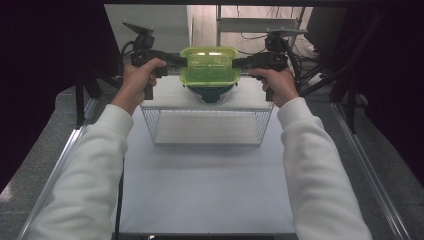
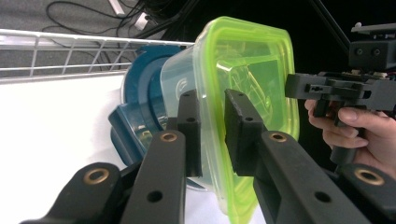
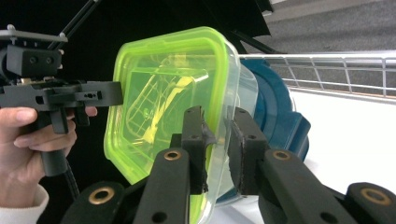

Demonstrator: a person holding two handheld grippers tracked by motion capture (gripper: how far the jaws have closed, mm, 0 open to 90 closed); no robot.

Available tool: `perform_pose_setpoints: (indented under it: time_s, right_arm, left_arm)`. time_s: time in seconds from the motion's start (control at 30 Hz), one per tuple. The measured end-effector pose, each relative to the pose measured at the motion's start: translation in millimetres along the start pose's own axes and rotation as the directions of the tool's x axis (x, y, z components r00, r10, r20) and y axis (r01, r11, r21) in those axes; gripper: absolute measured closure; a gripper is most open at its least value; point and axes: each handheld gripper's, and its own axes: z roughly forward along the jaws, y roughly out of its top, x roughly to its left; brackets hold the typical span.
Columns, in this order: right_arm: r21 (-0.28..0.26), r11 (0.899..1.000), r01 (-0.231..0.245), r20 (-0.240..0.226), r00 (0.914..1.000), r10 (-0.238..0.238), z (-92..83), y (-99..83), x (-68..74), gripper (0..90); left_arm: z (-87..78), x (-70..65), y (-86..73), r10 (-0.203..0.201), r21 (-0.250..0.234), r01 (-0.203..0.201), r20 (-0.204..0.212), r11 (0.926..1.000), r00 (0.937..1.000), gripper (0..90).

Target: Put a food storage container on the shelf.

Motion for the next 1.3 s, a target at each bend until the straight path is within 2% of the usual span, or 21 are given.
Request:
perform_pose_setpoints:
  time_s: [0.13,0.2,0.33,0.57,0.6,0.67,0.73,0.77,0.87,0.9,0.93,1.0,1.07,1.1,1.13,1.17,1.2,1.23,1.27,1.3]
  right_arm:
    - [-0.003,0.997,-0.073,-0.019,0.9971,0.073,6.7,2.8,-10.1,73.8]
    - [-0.006,0.995,-0.1,-0.028,0.9946,0.1,9.5,3.5,-14.5,72.9]
    - [-0.019,0.989,-0.149,-0.055,0.9875,0.148,14.0,3.8,-22.3,71.7]
    - [-0.041,0.983,-0.18,-0.07,0.9817,0.177,15.2,2.3,-25.8,70.3]
    - [-0.06,0.983,-0.172,-0.072,0.9833,0.167,14.5,2.1,-26.1,59.3]
    - [-0.083,0.981,-0.177,-0.093,0.9813,0.169,12.9,2.3,-26.3,49.3]
    - [-0.12,0.981,-0.154,-0.091,0.9854,0.144,7.9,1.4,-24.7,42.4]
    - [-0.137,0.981,-0.138,-0.084,0.9883,0.128,4.5,0.4,-23.2,40.6]
    - [-0.161,0.985,-0.062,-0.065,0.9965,0.052,-6.8,-5.7,-17.9,36.2]
    - [-0.161,0.985,-0.062,-0.065,0.9965,0.052,-6.8,-5.7,-17.9,36.2]
    - [-0.164,0.986,-0.016,-0.054,0.9985,0.007,-14.8,-11.6,-15.9,33.8]
    - [-0.172,0.985,0.034,-0.037,0.9985,-0.041,-24.0,-18.4,-13.2,32.3]
    - [-0.17,0.981,0.092,-0.022,0.9951,-0.097,-32.8,-26.0,-10.0,30.3]
    - [-0.167,0.979,0.121,-0.014,0.9921,-0.125,-36.4,-30.1,-8.6,29.6]
    - [-0.167,0.979,0.121,-0.014,0.9921,-0.125,-36.4,-30.1,-8.6,29.6]
    - [-0.153,0.973,0.173,0.006,0.9847,-0.174,-42.9,-38.2,-6.0,27.8]
    - [-0.153,0.973,0.173,0.006,0.9847,-0.174,-42.9,-38.2,-6.0,27.8]
    - [-0.146,0.971,0.19,0.017,0.9817,-0.19,-45.7,-42.0,-4.9,27.1]
    - [-0.134,0.965,0.225,0.03,0.9743,-0.223,-51.4,-49.9,-2.8,26.4]
    - [-0.127,0.963,0.239,0.032,0.971,-0.237,-54.2,-54.2,-1.6,26.1]
  left_arm:
    - [6.5,9.0,3.6,-0.056,-0.006,0.056,0.015,0.9984,0.9983,75.3]
    - [9.1,12.4,4.5,-0.07,-0.005,0.07,0.017,0.9975,0.9974,74.1]
    - [12.0,17.9,4.6,-0.079,0.0,0.079,0.022,0.9969,0.9966,71.6]
    - [15.1,18.6,5.3,-0.069,-0.007,0.069,0.011,0.9976,0.9976,64.8]
    - [14.8,19.3,5.7,-0.064,-0.029,0.064,0.012,0.9975,0.9979,53.9]
    - [12.6,18.9,5.7,-0.044,-0.053,0.044,0.001,0.9976,0.999,40.7]
    - [10.5,18.0,5.3,-0.029,-0.07,0.029,-0.004,0.9971,0.9996,31.4]
    - [4.2,15.7,3.8,-0.005,-0.1,0.004,-0.006,0.995,1.0,28.4]
    - [-4.6,9.9,-1.1,0.044,-0.102,-0.046,-0.023,0.9938,0.9988,23.2]
    - [-4.6,9.9,-1.1,0.044,-0.102,-0.046,-0.023,0.9938,0.9988,22.3]
    - [-7.5,7.7,-3.3,0.064,-0.099,-0.067,-0.031,0.9929,0.9975,21.4]
    - [-16.5,-0.9,-11.0,0.119,-0.091,-0.123,-0.053,0.9881,0.9915,20.7]
    - [-22.5,-6.0,-17.3,0.161,-0.095,-0.168,-0.079,0.9812,0.9838,20.1]
    - [-25.6,-7.8,-20.7,0.169,-0.098,-0.177,-0.08,0.9793,0.9823,20.0]
    - [-25.6,-7.8,-20.7,0.169,-0.098,-0.177,-0.08,0.9793,0.9823,19.7]
    - [-32.3,-9.4,-28.7,0.18,-0.104,-0.187,-0.07,0.9769,0.9811,19.6]
    - [-32.3,-9.4,-28.7,0.18,-0.104,-0.187,-0.07,0.9769,0.9811,19.6]
    - [-36.5,-10.1,-34.4,0.194,-0.104,-0.201,-0.074,0.974,0.9782,19.6]
    - [-41.7,-11.6,-43.9,0.217,-0.1,-0.224,-0.08,0.9693,0.9729,19.6]
    - [-44.7,-12.4,-49.9,0.225,-0.103,-0.233,-0.08,0.9671,0.9711,19.4]
